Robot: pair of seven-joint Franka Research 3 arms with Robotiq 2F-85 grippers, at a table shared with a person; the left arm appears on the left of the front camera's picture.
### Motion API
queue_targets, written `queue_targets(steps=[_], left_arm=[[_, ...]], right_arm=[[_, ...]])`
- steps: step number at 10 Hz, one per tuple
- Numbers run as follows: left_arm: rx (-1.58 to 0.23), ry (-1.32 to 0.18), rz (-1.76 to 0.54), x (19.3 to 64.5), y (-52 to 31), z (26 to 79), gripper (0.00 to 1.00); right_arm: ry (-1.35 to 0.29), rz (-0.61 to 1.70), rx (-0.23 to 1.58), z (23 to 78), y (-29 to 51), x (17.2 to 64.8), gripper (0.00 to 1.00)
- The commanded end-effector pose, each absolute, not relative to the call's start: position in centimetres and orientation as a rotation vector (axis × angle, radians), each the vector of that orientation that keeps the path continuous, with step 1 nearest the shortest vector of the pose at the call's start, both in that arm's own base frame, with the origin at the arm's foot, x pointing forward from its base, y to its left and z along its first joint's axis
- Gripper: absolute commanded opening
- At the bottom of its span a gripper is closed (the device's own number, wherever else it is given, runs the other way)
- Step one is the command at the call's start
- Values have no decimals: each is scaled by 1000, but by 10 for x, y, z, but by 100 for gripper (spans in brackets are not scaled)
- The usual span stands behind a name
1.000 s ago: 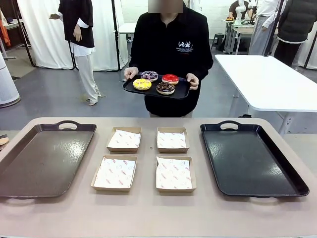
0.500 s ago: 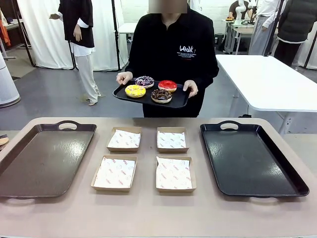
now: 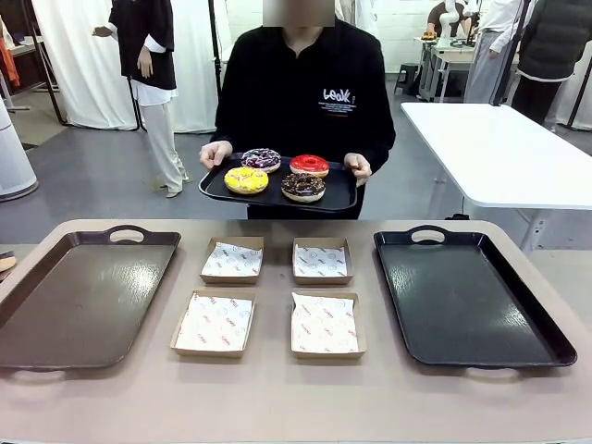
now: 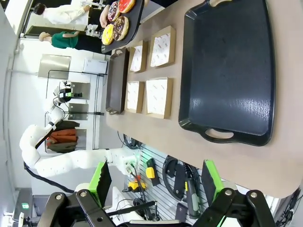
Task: Individually package the donuts and arrange them on the tray.
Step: Pick up one Paper togo box.
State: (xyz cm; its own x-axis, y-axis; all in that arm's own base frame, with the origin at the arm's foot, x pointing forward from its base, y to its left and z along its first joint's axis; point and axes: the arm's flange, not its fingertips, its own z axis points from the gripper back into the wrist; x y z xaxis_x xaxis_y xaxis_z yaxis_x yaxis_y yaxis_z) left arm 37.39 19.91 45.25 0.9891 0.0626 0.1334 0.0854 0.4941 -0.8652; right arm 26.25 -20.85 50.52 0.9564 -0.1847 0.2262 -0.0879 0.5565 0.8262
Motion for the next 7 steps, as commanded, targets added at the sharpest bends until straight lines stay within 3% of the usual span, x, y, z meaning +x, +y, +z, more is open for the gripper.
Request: queue_targets(steps=[1,7], left_arm=[[-1065,-159,-14,373,201,452,100],[-1065,-159,-14,373,201,452,100]], right_arm=[[-313,-73,1002,505,-207,265,100],[-313,-73,1002,505,-207,265,100]])
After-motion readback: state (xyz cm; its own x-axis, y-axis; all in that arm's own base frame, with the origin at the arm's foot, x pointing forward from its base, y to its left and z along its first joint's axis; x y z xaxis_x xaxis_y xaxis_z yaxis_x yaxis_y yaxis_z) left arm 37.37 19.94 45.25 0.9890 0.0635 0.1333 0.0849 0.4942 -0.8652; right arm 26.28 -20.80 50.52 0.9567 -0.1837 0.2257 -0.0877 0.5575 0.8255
